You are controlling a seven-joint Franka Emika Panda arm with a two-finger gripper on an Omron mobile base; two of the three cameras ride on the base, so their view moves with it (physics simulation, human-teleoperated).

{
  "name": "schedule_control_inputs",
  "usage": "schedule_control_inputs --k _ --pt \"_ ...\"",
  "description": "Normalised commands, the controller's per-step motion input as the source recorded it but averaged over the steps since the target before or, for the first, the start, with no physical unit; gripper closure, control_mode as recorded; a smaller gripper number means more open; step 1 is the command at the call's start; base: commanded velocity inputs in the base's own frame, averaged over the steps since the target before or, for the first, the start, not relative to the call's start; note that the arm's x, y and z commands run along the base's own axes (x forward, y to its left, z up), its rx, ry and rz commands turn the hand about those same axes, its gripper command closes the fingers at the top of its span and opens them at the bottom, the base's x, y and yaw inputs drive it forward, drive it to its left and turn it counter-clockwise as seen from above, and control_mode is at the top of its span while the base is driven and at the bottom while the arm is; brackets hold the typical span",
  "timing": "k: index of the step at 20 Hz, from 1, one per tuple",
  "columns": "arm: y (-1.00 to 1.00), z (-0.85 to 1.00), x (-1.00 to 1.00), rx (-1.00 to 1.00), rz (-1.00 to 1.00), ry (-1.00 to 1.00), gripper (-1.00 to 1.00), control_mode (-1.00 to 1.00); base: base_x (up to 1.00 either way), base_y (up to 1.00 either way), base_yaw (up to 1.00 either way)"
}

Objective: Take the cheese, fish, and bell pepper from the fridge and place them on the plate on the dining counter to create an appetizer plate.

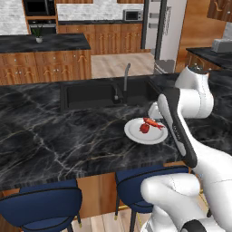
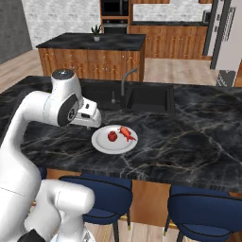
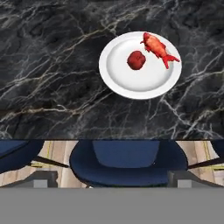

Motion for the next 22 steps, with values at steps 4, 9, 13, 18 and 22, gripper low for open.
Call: schedule_control_inputs --k 4,9,13,18,22 --pt "0.00 0.00 -0.25 0.00 -0.02 -0.10 -1.00 1.00 -0.75 0.12 -0.01" --pt "0.00 0.00 0.00 0.00 0.00 0.00 -1.00 1.00 -0.77 0.90 -0.01" --pt "0.00 0.00 0.00 0.00 0.00 0.00 -1.00 1.00 -0.11 1.00 0.00" --pt "0.00 0.00 0.00 0.00 0.00 0.00 -1.00 1.00 0.00 1.00 0.00" --pt "0.00 0.00 0.00 0.00 0.00 0.00 -1.00 1.00 0.00 1.00 0.00"
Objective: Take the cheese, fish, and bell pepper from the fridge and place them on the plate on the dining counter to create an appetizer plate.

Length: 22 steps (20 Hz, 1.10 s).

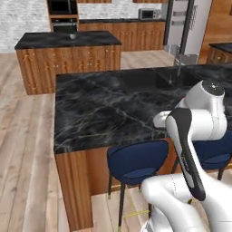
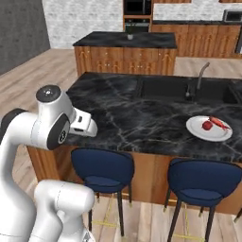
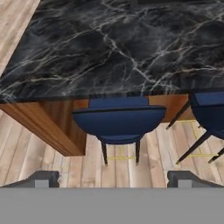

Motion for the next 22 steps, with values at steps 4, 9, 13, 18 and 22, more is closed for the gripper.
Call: schedule_control_inputs --k 4,9,13,18,22 --pt "0.00 0.00 0.00 0.00 0.00 0.00 -1.00 1.00 -0.03 1.00 0.00" --pt "0.00 0.00 0.00 0.00 0.00 0.00 -1.00 1.00 -0.05 1.00 0.00" --pt "0.00 0.00 0.00 0.00 0.00 0.00 -1.00 1.00 0.00 1.00 0.00" --pt "0.00 0.00 0.00 0.00 0.00 0.00 -1.00 1.00 0.01 1.00 0.00" --pt "0.00 0.00 0.00 0.00 0.00 0.00 -1.00 1.00 0.53 1.00 0.00"
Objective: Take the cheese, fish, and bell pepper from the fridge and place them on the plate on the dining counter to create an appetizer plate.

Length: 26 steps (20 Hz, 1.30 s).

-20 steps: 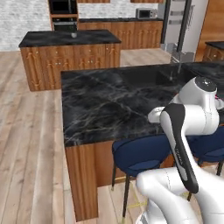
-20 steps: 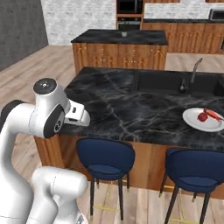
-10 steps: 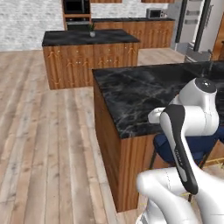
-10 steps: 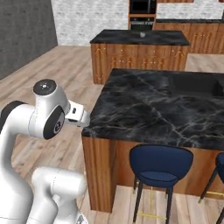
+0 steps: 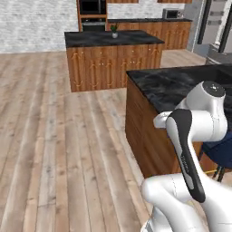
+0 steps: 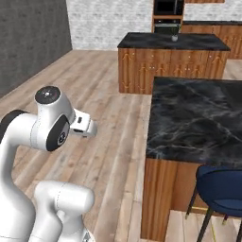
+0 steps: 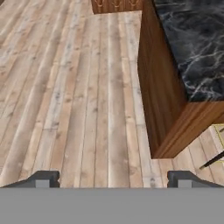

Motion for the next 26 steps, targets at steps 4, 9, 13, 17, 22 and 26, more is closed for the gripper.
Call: schedule_control_inputs --k 4,9,13,17,22,26 --pt "0.00 0.00 0.00 0.00 0.00 0.00 -1.00 1.00 0.84 1.00 -0.02" --pt "0.00 0.00 0.00 0.00 0.00 0.00 -1.00 1.00 1.00 0.80 -0.08" --pt "0.00 0.00 0.00 0.00 0.00 0.00 -1.00 1.00 1.00 0.24 -0.14" --pt "0.00 0.00 0.00 0.00 0.00 0.00 -1.00 1.00 1.00 0.06 -0.34" --pt "0.00 0.00 0.00 0.00 0.00 0.00 -1.00 1.00 1.00 0.33 -0.34" --pt "0.00 0.00 0.00 0.00 0.00 0.00 -1.00 1.00 1.00 0.46 -0.15"
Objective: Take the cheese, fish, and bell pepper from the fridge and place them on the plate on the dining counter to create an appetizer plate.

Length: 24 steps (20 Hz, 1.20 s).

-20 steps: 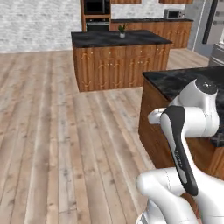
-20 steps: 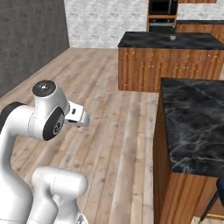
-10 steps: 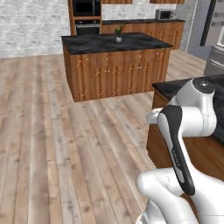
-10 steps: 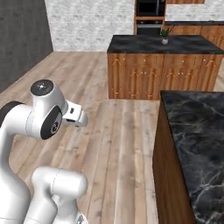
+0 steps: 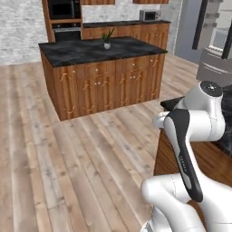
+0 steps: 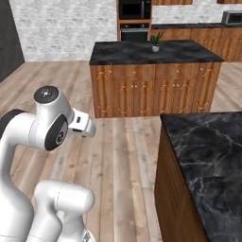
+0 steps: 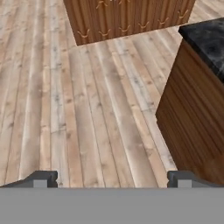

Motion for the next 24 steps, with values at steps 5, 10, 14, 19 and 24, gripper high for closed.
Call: schedule_control_inputs --k 5,10,14,19,24 --pt "0.00 0.00 0.00 0.00 0.00 0.00 -1.00 1.00 1.00 0.32 0.00" --pt "0.00 0.00 0.00 0.00 0.00 0.00 -1.00 1.00 1.00 0.02 -0.03" --pt "0.00 0.00 0.00 0.00 0.00 0.00 -1.00 1.00 1.00 0.00 -0.15" --pt "0.00 0.00 0.00 0.00 0.00 0.00 -1.00 1.00 1.00 0.00 -0.28" --pt "0.00 0.00 0.00 0.00 0.00 0.00 -1.00 1.00 1.00 -0.18 -0.44"
